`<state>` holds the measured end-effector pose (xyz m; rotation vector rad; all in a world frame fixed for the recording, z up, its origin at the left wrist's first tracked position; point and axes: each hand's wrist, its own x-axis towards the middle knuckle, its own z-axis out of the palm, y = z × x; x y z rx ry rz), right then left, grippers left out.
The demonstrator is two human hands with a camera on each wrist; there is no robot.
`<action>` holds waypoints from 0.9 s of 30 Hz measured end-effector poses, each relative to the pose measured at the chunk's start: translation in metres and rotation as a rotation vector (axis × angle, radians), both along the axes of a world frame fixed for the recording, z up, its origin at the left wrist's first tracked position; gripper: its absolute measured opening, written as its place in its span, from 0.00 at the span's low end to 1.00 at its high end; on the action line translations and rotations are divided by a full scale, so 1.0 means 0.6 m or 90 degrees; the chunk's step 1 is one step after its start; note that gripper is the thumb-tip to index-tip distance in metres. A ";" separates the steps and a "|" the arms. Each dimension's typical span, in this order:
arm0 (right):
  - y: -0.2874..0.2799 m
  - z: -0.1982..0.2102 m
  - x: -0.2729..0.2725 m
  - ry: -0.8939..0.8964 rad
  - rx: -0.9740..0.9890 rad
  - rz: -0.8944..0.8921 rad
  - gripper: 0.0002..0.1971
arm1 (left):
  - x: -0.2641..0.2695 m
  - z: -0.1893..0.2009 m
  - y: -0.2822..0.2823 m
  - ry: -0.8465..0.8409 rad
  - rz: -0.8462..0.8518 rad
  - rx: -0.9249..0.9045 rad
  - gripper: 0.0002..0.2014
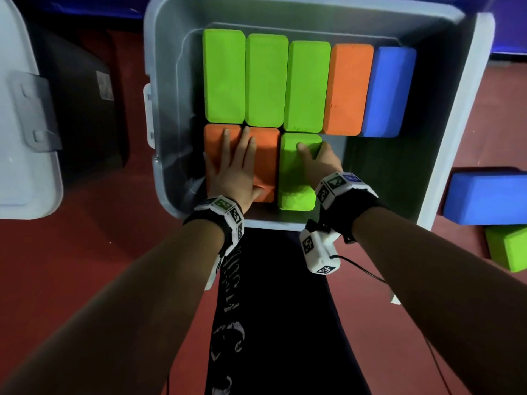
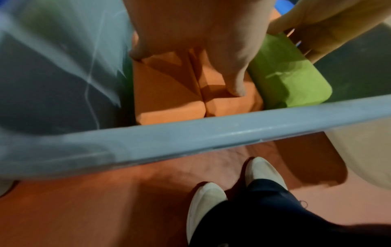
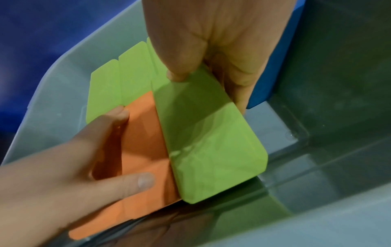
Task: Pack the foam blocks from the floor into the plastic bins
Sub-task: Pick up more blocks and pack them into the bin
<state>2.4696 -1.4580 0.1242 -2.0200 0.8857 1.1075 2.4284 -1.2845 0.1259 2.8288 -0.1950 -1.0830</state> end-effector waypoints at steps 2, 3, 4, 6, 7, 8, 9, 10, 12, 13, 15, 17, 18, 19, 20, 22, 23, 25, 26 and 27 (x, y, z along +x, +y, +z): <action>-0.004 -0.009 -0.001 0.008 0.003 0.012 0.31 | -0.003 -0.004 0.002 0.004 -0.004 -0.004 0.53; -0.006 -0.011 0.001 0.015 0.008 0.022 0.31 | -0.004 -0.006 0.004 0.001 -0.008 -0.004 0.53; -0.009 -0.015 0.003 0.020 0.009 0.034 0.31 | -0.005 -0.009 0.003 -0.006 -0.013 -0.003 0.53; -0.013 -0.019 0.009 0.025 0.005 0.075 0.32 | -0.006 -0.009 -0.001 -0.014 -0.011 -0.003 0.54; -0.014 -0.019 0.013 0.026 0.005 0.094 0.32 | -0.005 -0.008 -0.007 -0.012 -0.008 -0.001 0.55; -0.013 -0.019 0.017 0.031 0.010 0.106 0.32 | -0.003 -0.006 -0.016 -0.006 0.002 0.005 0.57; -0.013 -0.015 0.022 0.041 0.023 0.114 0.32 | 0.000 -0.005 -0.027 0.004 0.019 0.014 0.59; -0.017 -0.013 0.024 0.049 0.034 0.122 0.32 | 0.001 -0.002 -0.041 0.016 0.043 0.023 0.61; -0.022 -0.012 0.029 0.050 0.042 0.142 0.33 | -0.001 -0.008 -0.062 0.015 0.080 0.041 0.64; -0.023 -0.011 0.030 0.051 0.039 0.148 0.33 | -0.004 -0.012 -0.068 0.003 0.087 0.053 0.64; -0.028 -0.012 0.024 0.052 0.048 0.151 0.30 | -0.007 -0.016 -0.077 -0.011 0.096 0.069 0.65; -0.030 -0.014 0.019 0.051 0.072 0.139 0.26 | -0.008 -0.015 -0.082 -0.012 0.103 0.076 0.64; -0.029 -0.011 0.022 0.041 0.079 0.141 0.25 | -0.006 -0.018 -0.085 -0.018 0.100 0.082 0.64; -0.029 -0.009 0.025 0.038 0.086 0.144 0.24 | -0.005 -0.020 -0.089 -0.023 0.092 0.096 0.64; -0.031 -0.017 0.028 0.034 0.090 0.143 0.24 | -0.004 -0.022 -0.094 -0.028 0.086 0.114 0.64; -0.032 -0.029 0.026 0.046 0.078 0.143 0.27 | -0.011 -0.030 -0.099 -0.039 0.084 0.145 0.64; -0.030 -0.033 0.024 0.045 0.062 0.137 0.29 | -0.013 -0.031 -0.098 -0.045 0.082 0.150 0.63; -0.032 -0.028 0.018 0.056 0.038 0.128 0.34 | -0.014 -0.028 -0.092 -0.037 0.071 0.149 0.64; -0.036 -0.021 0.016 0.069 0.034 0.138 0.34 | -0.012 -0.024 -0.089 -0.021 0.059 0.145 0.64; -0.039 -0.018 0.015 0.077 0.032 0.147 0.31 | -0.007 -0.018 -0.085 -0.003 0.046 0.142 0.63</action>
